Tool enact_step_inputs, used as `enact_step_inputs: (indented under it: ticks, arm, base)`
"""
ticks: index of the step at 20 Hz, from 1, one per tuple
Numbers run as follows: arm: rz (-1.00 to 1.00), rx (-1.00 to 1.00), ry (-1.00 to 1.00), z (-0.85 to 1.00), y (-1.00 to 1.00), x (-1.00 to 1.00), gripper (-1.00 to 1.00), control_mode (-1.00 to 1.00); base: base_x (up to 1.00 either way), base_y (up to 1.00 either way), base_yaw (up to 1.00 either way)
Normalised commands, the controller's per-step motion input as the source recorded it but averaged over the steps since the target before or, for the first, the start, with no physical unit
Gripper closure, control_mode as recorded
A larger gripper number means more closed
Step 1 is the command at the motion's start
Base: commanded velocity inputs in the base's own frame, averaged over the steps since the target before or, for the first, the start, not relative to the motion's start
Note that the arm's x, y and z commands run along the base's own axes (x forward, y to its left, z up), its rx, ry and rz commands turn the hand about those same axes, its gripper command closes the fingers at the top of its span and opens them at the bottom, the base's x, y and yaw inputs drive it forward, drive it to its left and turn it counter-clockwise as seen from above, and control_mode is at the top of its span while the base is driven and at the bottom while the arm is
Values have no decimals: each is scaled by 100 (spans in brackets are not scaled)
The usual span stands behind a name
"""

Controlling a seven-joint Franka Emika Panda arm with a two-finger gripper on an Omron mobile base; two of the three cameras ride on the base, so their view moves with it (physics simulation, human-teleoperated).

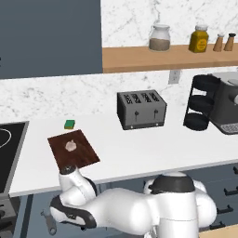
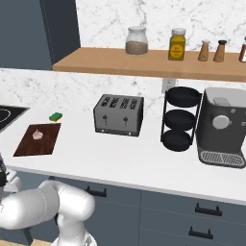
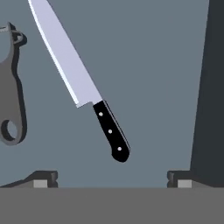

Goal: Place the appropriate cutting tool for cutting the garlic skin on the cutting board.

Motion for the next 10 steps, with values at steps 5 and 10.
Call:
enact_step_inputs:
  ticks: [5,10]
  arm:
    - [3,-7,0,-6,-3,-2,-100,-100]
    - [2,-6,0,-47,-5,-8,-100,-100]
  base:
    - [0,0,0]
    - [0,0,0]
